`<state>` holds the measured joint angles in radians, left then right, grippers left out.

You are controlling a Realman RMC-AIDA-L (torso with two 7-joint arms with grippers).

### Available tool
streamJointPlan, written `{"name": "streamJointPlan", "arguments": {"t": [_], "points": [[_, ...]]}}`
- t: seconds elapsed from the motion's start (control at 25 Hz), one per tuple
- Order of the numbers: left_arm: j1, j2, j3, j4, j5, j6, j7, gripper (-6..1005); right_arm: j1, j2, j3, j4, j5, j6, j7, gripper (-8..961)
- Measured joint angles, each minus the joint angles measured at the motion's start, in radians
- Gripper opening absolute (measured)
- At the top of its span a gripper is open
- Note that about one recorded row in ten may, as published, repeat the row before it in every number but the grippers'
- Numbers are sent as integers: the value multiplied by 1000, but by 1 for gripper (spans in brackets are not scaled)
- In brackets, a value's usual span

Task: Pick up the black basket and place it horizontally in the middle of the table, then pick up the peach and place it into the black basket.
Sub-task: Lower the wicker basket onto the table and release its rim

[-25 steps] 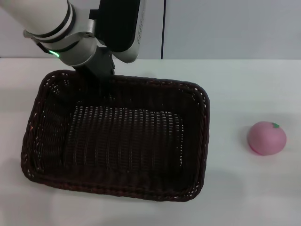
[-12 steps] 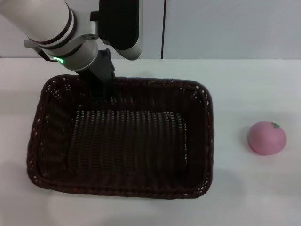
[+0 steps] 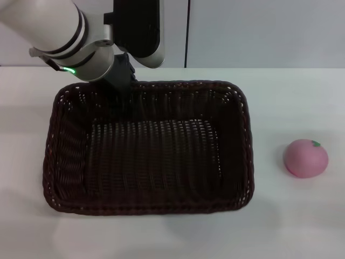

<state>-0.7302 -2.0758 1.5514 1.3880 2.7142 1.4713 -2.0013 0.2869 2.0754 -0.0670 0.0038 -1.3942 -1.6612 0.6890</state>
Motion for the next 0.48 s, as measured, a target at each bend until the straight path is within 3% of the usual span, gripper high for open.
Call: {"name": "streamJointPlan", "arguments": {"t": [0.12, 0.2, 0.4, 0.48], "points": [[13, 2, -4, 10, -4, -12, -2, 240, -5, 0, -1, -16, -7, -5, 20, 672], [24, 3, -10, 22, -8, -23, -6, 462, -9, 0, -5, -41, -25, -8, 48, 672], [111, 7, -67, 116, -101, -110, -7, 694, -26, -1, -15, -167, -108, -16, 178, 673], [168, 6, -129, 159, -195, -167, -5, 694, -43, -1, -24, -242, -127, -45, 223, 673]]}}
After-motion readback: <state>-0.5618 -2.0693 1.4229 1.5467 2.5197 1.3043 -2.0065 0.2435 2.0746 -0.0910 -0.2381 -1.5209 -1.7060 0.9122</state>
